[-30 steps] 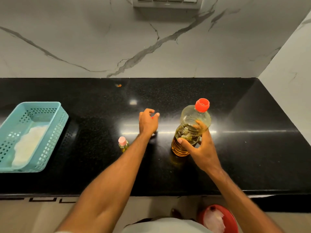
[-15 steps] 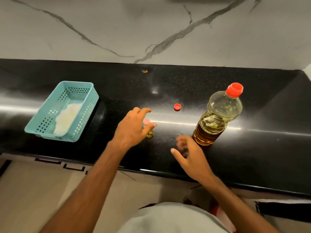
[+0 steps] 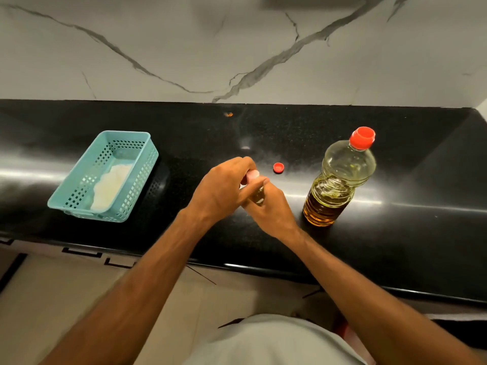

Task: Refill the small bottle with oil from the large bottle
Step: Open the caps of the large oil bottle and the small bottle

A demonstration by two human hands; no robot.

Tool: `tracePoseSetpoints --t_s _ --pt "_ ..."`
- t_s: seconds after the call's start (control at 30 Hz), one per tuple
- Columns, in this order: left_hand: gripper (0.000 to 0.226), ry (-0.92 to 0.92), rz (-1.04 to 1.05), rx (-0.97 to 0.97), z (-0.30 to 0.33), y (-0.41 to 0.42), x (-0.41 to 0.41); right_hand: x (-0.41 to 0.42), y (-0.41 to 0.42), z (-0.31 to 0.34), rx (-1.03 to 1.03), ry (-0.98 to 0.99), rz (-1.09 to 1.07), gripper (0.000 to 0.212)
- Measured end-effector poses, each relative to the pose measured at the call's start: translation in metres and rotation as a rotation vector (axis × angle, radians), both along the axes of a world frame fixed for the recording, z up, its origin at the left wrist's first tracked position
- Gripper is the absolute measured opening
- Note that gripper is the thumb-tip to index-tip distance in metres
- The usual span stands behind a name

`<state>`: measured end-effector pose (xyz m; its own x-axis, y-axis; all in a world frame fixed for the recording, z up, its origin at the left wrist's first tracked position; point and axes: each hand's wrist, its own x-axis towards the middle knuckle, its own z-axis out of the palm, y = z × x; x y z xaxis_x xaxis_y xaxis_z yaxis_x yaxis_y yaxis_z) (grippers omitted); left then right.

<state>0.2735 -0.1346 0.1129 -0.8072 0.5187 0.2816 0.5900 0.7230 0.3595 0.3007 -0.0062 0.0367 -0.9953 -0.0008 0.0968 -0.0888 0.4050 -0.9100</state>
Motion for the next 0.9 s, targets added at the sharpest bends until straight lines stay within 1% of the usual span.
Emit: tracePoseSetpoints --t_s 0.07,0.13,0.2,0.23,0.27,0.37,0.43,0.47,0.5,0.57,0.63,0.67,0.73,0.83,0.9 --pt "0.041 0.108 0.064 -0.065 0.004 0.002 0.0 0.002 0.001 0.001 -0.003 0.035 0.007 0.027" --pt "0.047 0.2 0.138 -0.112 0.005 0.004 0.001 0.003 0.002 0.003 -0.012 0.064 0.011 0.026" --pt "0.046 0.202 0.162 -0.082 0.004 0.007 0.001 0.002 0.003 0.005 -0.019 0.066 0.002 0.024" --pt "0.044 0.147 0.138 -0.015 0.003 0.008 0.001 0.002 0.004 0.006 -0.029 0.063 -0.007 0.021" --pt "0.043 0.051 0.092 0.092 0.002 0.009 0.002 0.002 0.006 0.008 -0.042 0.07 -0.014 0.02" --pt "0.052 -0.332 -0.07 0.482 0.008 0.01 0.009 0.001 0.01 0.011 -0.101 0.14 0.0 0.018" --pt "0.044 -0.492 -0.152 0.615 0.013 0.009 0.017 -0.001 0.012 0.013 -0.141 0.178 0.012 0.019" --pt "0.04 -0.516 -0.167 0.637 0.013 0.008 0.02 -0.001 0.013 0.014 -0.149 0.19 0.016 0.023" --pt "0.037 -0.502 -0.16 0.643 0.012 0.007 0.022 -0.002 0.014 0.013 -0.148 0.193 0.017 0.026" --pt "0.034 -0.427 -0.092 0.674 0.008 0.006 0.025 -0.003 0.015 0.012 -0.134 0.193 0.021 0.028" --pt "0.036 -0.395 0.018 0.757 0.002 0.007 0.026 -0.003 0.014 0.01 -0.128 0.188 0.034 0.026" --pt "0.041 -0.4 0.06 0.784 0.001 0.008 0.026 -0.003 0.013 0.009 -0.129 0.182 0.039 0.025" --pt "0.05 -0.444 0.063 0.767 0.002 0.012 0.027 -0.005 0.011 0.01 -0.132 0.177 0.038 0.019" --pt "0.045 -0.59 -0.036 0.748 0.005 0.017 0.03 -0.007 0.011 0.011 -0.151 0.18 0.035 0.019" --pt "0.041 -0.597 -0.037 0.766 0.005 0.017 0.03 -0.008 0.012 0.011 -0.157 0.202 0.043 0.021"
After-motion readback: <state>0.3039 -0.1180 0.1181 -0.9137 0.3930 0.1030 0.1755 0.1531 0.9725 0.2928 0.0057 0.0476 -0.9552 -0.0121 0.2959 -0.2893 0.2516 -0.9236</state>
